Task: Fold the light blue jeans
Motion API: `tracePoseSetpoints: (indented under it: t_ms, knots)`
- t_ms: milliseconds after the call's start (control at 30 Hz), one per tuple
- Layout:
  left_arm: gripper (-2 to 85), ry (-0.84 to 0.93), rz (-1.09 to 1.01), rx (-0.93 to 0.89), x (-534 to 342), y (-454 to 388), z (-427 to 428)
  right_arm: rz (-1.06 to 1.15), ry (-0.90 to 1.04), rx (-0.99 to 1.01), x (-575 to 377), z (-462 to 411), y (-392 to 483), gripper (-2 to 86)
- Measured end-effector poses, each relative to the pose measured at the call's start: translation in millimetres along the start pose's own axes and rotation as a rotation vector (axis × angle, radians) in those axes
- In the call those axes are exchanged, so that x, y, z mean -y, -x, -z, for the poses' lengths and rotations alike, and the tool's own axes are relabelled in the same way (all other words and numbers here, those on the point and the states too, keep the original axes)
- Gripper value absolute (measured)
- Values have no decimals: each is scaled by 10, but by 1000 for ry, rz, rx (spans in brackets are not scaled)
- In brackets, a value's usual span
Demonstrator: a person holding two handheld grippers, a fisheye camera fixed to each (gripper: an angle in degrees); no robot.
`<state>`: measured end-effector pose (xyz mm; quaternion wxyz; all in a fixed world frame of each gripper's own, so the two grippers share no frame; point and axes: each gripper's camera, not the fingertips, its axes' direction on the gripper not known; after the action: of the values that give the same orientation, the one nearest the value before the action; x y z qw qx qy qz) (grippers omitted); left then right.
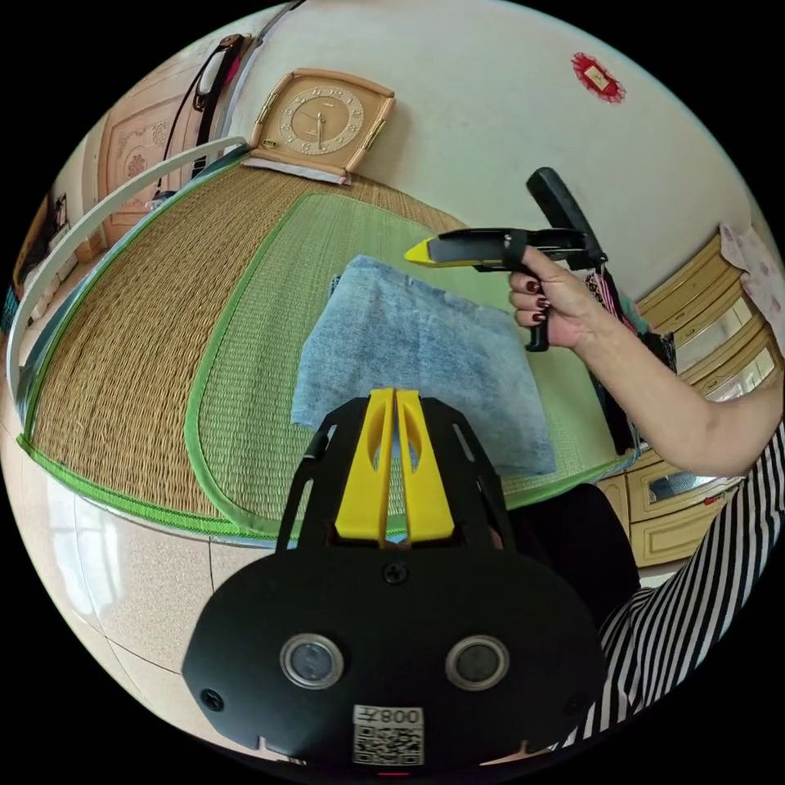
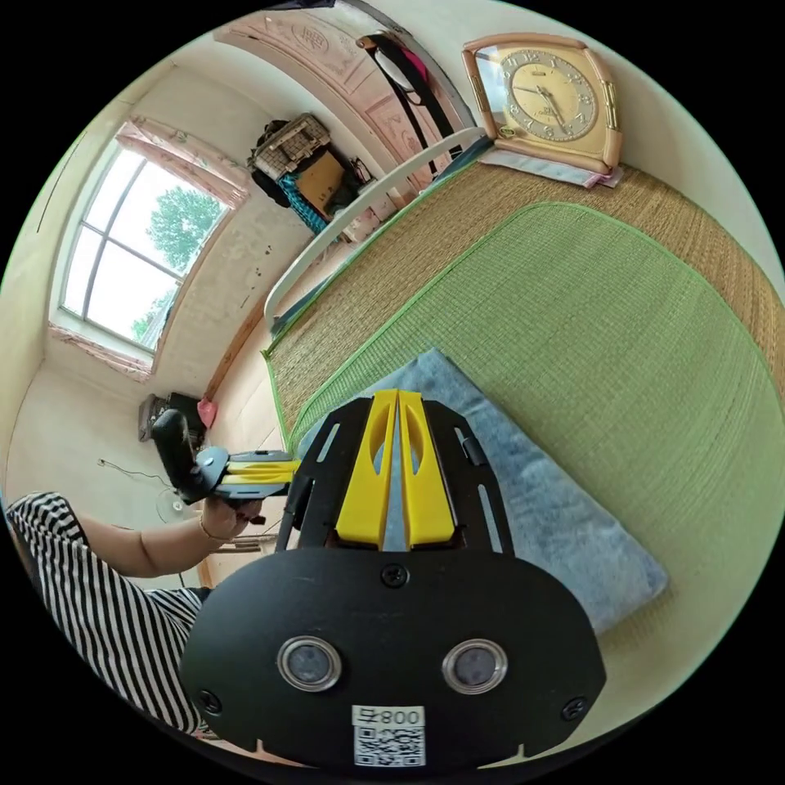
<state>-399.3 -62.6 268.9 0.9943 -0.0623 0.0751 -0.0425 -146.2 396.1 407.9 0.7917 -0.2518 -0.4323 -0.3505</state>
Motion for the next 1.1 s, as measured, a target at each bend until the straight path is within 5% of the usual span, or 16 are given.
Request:
tracePoseSetpoints:
  t_ms: [333, 633, 1100]
  knots:
    - [0, 98, 11, -5, 169, 136, -340, -232, 107, 23, -1943, 303, -144, 0]
    - [1, 88, -13, 24, 320, 85, -341, -302, 70, 28, -2196, 240, -321, 1]
    - [62, 446, -36, -463, 210, -440, -1416, -649, -188, 347, -3030, 582, -1170, 55]
